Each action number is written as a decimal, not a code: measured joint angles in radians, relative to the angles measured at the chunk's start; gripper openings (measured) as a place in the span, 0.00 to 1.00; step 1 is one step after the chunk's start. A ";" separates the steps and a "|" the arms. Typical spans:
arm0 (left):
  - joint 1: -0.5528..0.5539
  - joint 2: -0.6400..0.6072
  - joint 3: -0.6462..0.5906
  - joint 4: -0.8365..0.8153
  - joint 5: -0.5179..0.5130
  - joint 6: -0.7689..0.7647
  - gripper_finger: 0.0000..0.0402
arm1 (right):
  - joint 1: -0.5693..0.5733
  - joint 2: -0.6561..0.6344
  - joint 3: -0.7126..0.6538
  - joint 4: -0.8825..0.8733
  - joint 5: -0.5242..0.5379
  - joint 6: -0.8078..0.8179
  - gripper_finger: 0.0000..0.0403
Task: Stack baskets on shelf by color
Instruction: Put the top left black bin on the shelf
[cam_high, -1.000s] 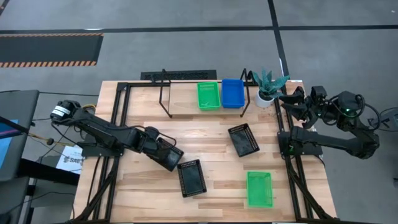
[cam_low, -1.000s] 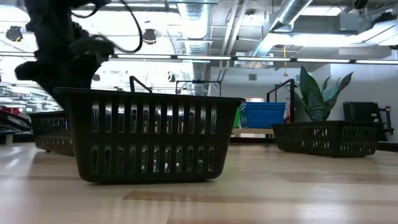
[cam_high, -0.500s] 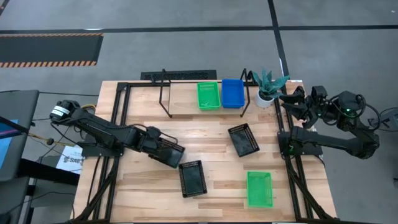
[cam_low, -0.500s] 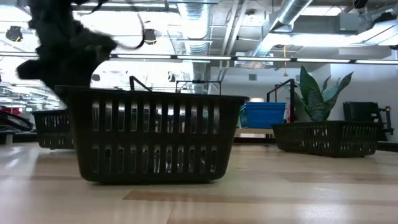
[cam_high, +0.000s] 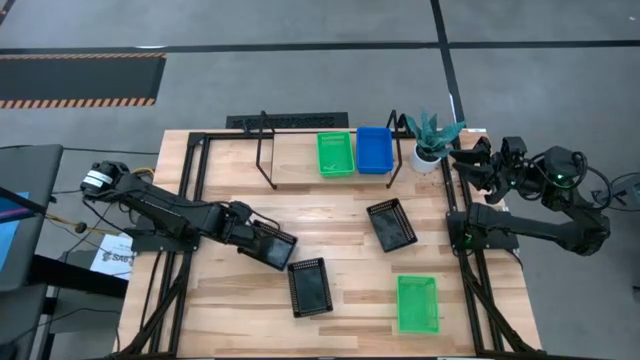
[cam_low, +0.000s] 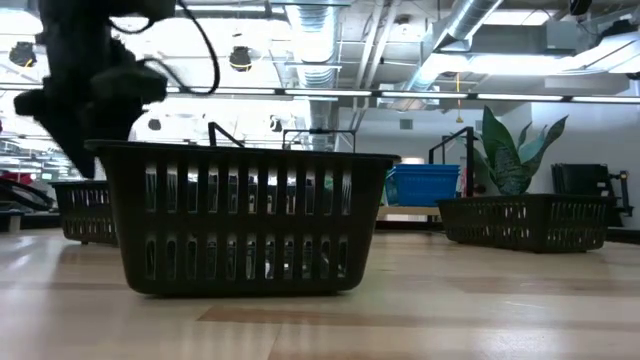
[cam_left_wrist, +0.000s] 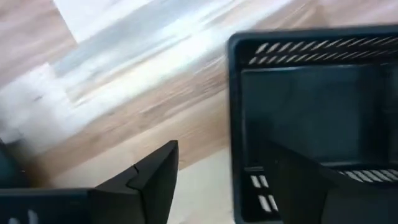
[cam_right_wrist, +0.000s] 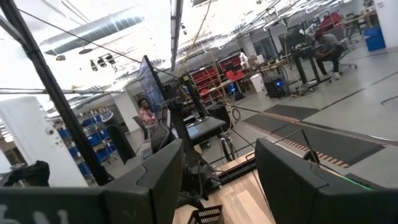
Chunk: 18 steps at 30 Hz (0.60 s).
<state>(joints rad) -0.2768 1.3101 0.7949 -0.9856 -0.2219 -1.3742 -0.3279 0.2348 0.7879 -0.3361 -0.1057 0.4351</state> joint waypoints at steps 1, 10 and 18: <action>0.003 0.000 -0.020 0.025 0.009 0.000 0.54 | -0.001 0.000 0.000 -0.001 0.001 0.000 0.56; 0.036 0.000 -0.141 0.238 0.088 -0.040 0.33 | -0.001 0.000 0.000 0.000 0.030 0.001 0.56; 0.091 0.000 -0.099 0.244 0.087 0.007 0.02 | -0.001 0.000 0.000 -0.001 0.053 0.000 0.56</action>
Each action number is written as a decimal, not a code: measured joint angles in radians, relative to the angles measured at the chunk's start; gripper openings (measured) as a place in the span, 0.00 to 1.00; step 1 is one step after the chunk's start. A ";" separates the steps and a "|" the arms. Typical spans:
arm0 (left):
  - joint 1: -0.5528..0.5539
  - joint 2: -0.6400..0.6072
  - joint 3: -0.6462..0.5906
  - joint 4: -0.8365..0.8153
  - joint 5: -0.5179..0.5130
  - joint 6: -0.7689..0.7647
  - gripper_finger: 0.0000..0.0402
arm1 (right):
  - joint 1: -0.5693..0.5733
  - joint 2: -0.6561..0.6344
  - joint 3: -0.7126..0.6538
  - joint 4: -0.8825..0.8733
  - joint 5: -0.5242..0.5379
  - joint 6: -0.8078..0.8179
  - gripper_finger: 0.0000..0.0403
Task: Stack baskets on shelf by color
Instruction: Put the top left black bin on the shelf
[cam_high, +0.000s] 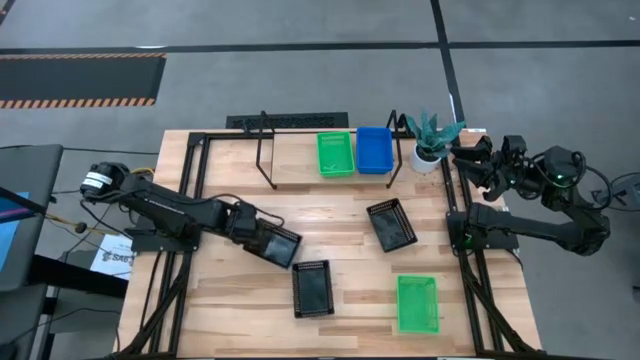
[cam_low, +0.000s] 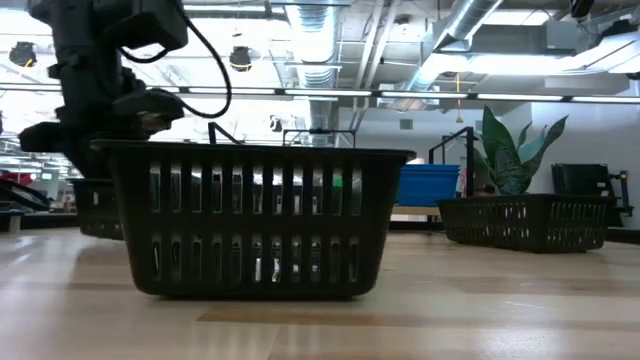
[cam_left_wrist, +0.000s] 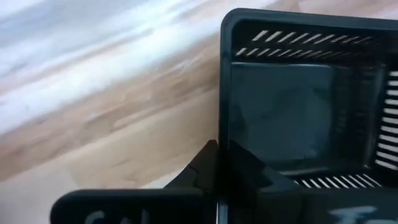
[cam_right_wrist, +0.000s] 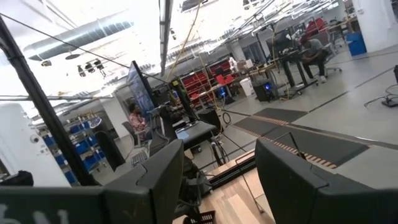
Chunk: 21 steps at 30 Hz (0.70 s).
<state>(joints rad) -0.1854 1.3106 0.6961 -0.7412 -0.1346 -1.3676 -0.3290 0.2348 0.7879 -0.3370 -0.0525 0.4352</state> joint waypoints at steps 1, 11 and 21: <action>0.013 0.000 0.009 -0.002 0.002 0.012 0.01 | 0.000 0.000 0.000 0.000 0.000 0.000 0.56; 0.225 -0.003 0.288 -0.005 0.019 0.283 0.00 | 0.000 0.000 0.000 -0.001 0.000 0.000 0.56; 0.479 0.000 0.625 -0.005 0.028 0.607 0.00 | 0.000 0.000 0.000 -0.008 0.000 0.000 0.56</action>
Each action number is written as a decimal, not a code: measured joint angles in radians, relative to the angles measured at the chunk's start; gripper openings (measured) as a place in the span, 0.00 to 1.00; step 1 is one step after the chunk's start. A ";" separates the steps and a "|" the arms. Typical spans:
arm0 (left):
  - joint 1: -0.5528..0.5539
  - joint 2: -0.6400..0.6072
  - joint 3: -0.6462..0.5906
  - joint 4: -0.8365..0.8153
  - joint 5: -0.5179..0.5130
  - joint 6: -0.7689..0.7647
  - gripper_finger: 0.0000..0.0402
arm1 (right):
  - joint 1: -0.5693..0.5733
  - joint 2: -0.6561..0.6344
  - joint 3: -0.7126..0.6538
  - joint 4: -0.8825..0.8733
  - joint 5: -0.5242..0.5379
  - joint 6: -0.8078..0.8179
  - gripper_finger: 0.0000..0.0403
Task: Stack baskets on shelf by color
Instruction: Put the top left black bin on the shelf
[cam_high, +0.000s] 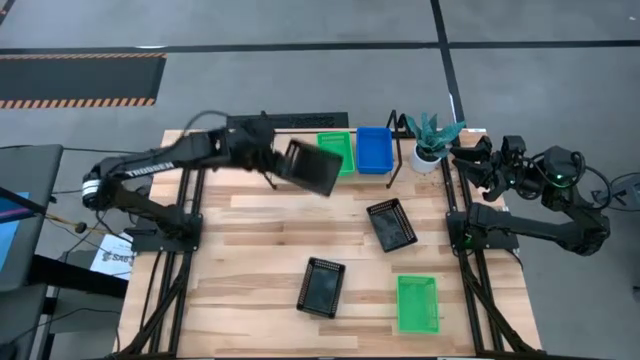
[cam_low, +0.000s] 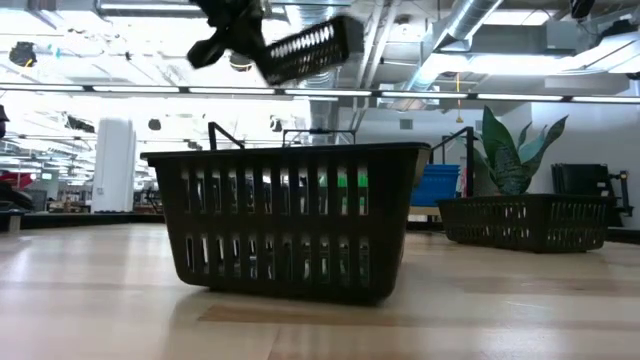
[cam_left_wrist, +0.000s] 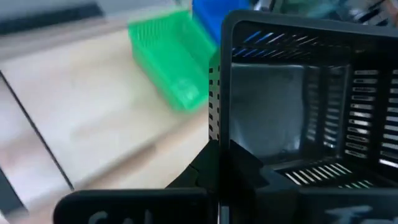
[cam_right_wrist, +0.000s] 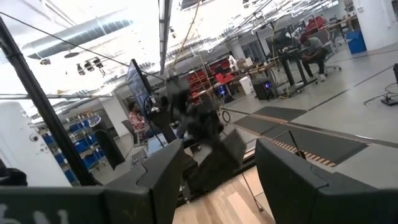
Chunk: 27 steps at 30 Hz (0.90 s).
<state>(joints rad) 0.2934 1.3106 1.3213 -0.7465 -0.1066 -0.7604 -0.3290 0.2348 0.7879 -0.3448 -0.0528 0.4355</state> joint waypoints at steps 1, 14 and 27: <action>0.021 0.000 0.022 0.000 0.007 0.035 0.00 | 0.000 0.000 0.000 0.000 0.000 0.000 0.56; 0.355 0.170 0.193 -0.113 0.377 0.712 0.00 | -0.001 0.000 0.000 -0.055 0.080 -0.011 0.56; 0.490 0.601 0.680 -0.571 0.286 1.354 0.00 | -0.001 0.000 0.000 -0.071 0.190 -0.010 0.56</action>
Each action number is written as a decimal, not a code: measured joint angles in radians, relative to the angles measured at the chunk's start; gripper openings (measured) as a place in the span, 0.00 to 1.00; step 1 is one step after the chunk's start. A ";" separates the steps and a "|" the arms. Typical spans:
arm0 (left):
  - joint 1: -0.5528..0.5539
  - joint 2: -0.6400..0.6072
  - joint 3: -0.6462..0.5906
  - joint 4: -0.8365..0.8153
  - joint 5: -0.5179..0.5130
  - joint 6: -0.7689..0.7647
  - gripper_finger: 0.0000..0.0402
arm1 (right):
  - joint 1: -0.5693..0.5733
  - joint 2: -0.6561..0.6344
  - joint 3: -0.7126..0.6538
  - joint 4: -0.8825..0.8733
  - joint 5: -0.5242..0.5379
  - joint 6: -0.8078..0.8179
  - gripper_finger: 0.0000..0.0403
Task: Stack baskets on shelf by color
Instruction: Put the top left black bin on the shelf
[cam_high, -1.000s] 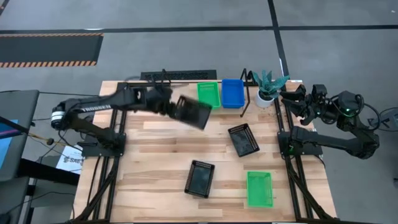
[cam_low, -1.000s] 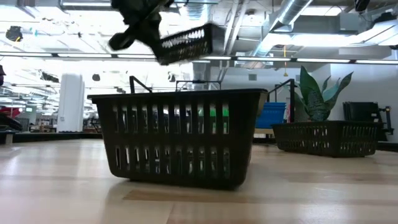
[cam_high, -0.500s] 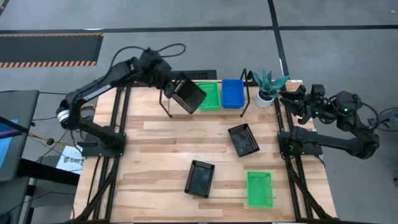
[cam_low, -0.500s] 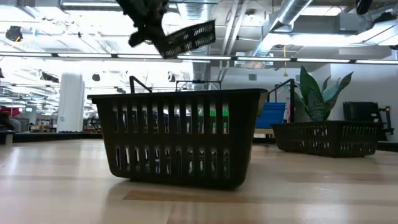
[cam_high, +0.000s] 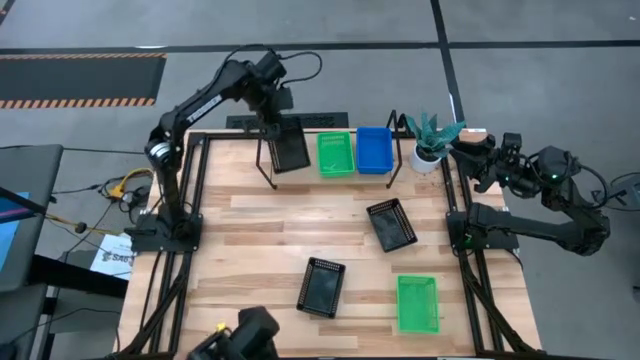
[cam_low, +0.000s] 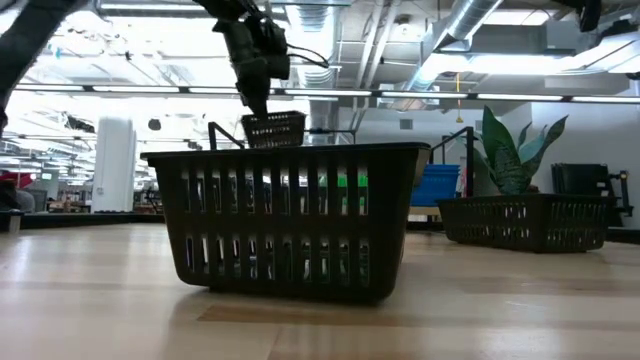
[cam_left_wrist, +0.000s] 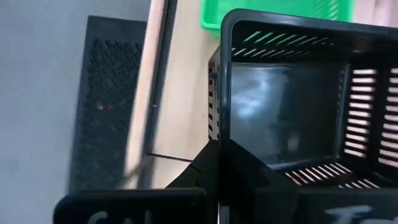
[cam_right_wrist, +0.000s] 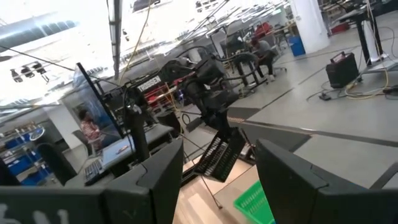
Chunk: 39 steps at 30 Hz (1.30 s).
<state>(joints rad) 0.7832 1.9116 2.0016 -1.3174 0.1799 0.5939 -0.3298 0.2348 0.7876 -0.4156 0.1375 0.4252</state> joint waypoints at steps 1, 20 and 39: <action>0.005 0.018 0.021 -0.013 -0.005 0.032 0.00 | 0.000 0.000 0.000 0.000 0.000 -0.002 0.56; 0.069 0.216 0.040 0.001 -0.012 0.285 0.00 | 0.000 0.000 0.000 -0.003 0.049 -0.007 0.56; 0.036 0.268 0.040 0.101 0.016 0.234 0.10 | 0.000 0.000 0.000 -0.003 0.054 -0.016 0.56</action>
<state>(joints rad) 0.8188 2.1792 2.0415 -1.2161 0.1959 0.8278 -0.3298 0.2348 0.7876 -0.4187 0.1917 0.4095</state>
